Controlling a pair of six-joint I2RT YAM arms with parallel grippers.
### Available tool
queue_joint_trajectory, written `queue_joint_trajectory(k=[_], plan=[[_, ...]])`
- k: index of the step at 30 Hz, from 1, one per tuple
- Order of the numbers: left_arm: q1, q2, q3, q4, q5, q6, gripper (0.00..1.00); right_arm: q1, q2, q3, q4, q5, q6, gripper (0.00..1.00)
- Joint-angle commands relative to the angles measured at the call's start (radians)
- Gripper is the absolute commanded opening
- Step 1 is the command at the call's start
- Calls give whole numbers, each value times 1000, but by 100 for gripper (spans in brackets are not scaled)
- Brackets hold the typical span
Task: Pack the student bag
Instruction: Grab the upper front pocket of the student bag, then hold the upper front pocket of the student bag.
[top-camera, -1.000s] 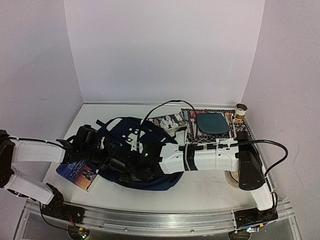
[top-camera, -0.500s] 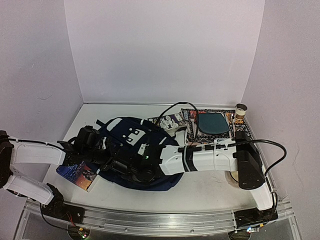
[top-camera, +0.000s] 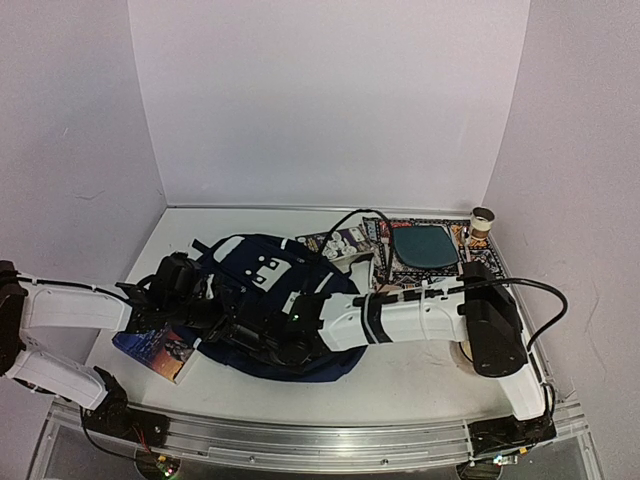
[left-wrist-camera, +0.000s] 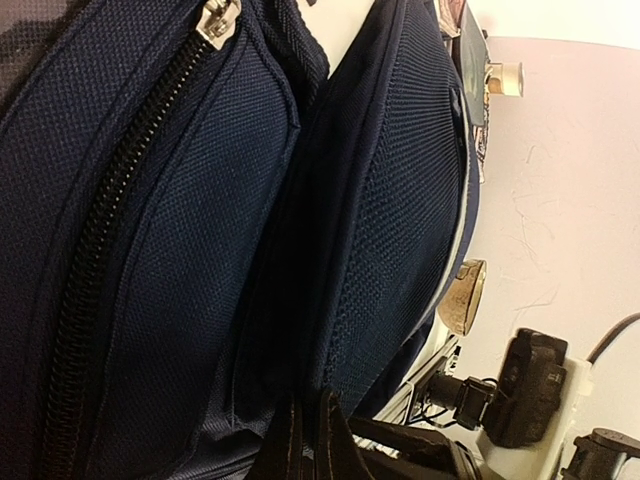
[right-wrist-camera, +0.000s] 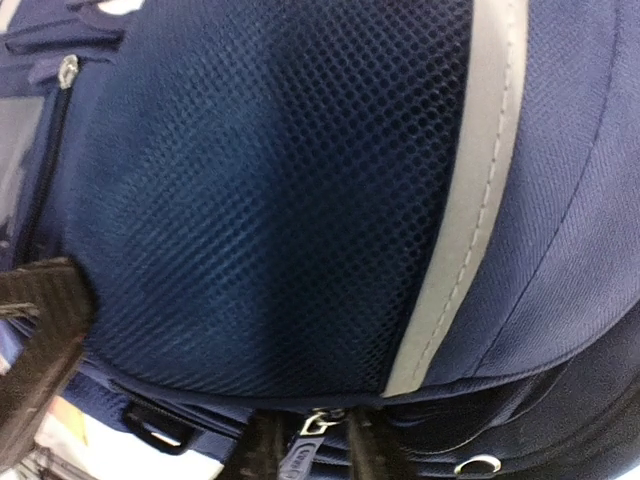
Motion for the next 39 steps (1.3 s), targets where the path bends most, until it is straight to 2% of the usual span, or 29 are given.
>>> queue_joint_trajectory(k=[1,6,10,17,25,28,32,34,35,39], plan=[[-17,-14,2,23,45,5,0,-36,8,-61,-63,44,-23,13],[-17,-6,4,7,13,29,0,-35,-29,-90,-76,34,-71,0],[-12,4,20,-55,-50,83,0,-34,-100,-154,-90,28,-106,0],[50,26,67,-219,-156,229,0,-35,-282,-380,-102,12,-175,0],[123,55,120,-342,-250,404,0,-49,-463,-570,-106,84,-377,0],[142,53,150,-376,-263,490,0,-55,-467,-566,-96,106,-480,0],[141,18,182,-379,-239,521,0,-54,-402,-449,25,-5,-701,0],[141,-8,188,-380,-223,490,6,-53,-362,-385,90,-63,-771,0],[141,-30,187,-381,-218,468,14,-53,-345,-350,108,-91,-792,0],[141,-148,147,-387,-238,277,57,-53,-260,-237,149,-165,-858,0]])
